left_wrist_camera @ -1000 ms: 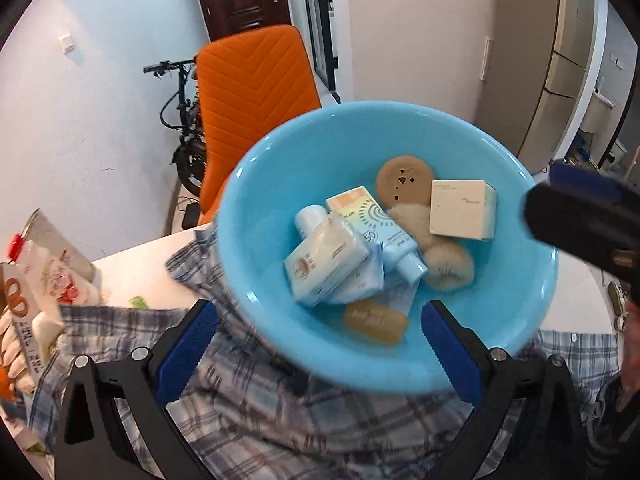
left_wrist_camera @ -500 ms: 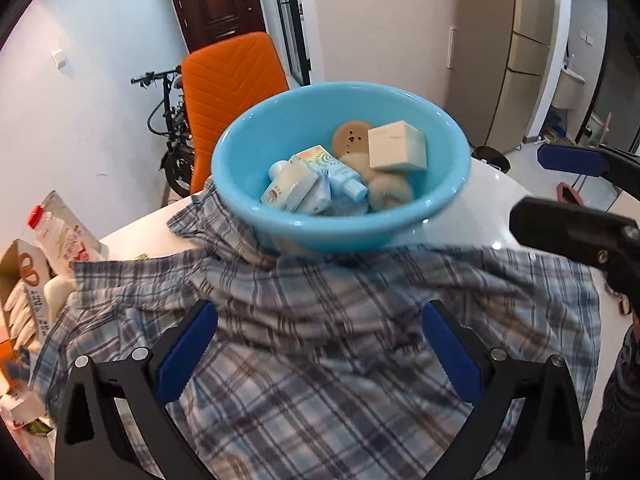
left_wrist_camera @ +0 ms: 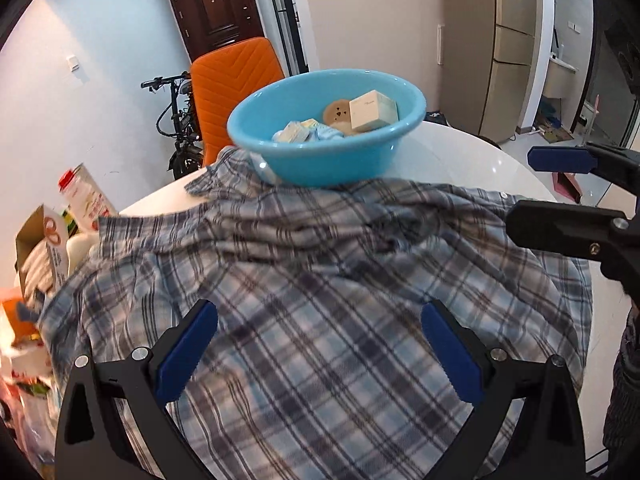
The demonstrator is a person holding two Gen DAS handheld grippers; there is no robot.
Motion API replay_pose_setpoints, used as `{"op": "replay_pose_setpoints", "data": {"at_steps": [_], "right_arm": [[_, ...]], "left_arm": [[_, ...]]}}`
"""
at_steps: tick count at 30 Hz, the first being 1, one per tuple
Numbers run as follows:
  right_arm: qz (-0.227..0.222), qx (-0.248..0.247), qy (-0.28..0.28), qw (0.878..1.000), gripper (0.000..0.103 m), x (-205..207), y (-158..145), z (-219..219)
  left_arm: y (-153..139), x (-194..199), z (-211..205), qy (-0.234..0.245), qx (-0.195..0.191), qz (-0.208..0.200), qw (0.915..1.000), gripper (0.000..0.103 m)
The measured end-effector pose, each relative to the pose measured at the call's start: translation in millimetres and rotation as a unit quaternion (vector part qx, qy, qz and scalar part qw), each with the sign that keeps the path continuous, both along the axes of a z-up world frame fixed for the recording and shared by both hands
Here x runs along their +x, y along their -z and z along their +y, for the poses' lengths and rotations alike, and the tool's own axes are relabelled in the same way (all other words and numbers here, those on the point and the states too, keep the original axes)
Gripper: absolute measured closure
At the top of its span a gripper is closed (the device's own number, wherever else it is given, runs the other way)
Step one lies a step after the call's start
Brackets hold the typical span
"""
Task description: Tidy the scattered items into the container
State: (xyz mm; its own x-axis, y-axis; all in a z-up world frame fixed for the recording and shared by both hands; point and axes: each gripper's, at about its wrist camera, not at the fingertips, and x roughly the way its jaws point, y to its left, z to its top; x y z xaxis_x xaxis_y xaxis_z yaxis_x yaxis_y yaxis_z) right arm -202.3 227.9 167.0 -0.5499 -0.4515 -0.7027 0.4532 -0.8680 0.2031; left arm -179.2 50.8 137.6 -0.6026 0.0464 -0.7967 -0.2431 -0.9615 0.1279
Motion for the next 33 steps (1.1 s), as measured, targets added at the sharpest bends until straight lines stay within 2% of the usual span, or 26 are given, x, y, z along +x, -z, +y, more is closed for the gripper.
{"op": "replay_pose_setpoints", "data": {"at_steps": [4,8,15,21,26,29,33], "right_arm": [[0.018,0.009,-0.003,1.000,0.000,27.3,7.6,-11.4],[0.013,0.016,-0.009,1.000,0.000,45.4,21.5,-25.6],[0.028,0.029,-0.003,0.999,0.000,75.2,40.0,-42.3],[0.041,-0.005,0.024,0.999,0.000,96.9,47.7,-39.4],[0.067,0.008,0.058,0.996,0.000,119.1,59.0,-40.2],[0.095,0.033,0.076,0.992,0.000,135.7,69.0,-43.0],[0.109,0.023,0.085,0.990,0.000,151.4,79.9,-38.2]], "left_arm": [[8.4,26.9,-12.0,-0.013,0.020,-0.002,0.9997,0.000],[17.2,50.6,-21.8,-0.026,0.025,0.000,0.9994,0.000],[30.3,77.7,-44.1,-0.071,0.040,0.009,0.9966,0.000],[35.2,102.2,-57.2,-0.101,0.051,0.027,0.9932,0.000],[52.7,118.2,-53.4,-0.094,0.031,0.019,0.9949,0.000],[63.5,129.5,-52.8,-0.096,0.041,0.017,0.9944,0.000],[77.2,140.7,-50.8,-0.097,0.054,0.012,0.9938,0.000]]}}
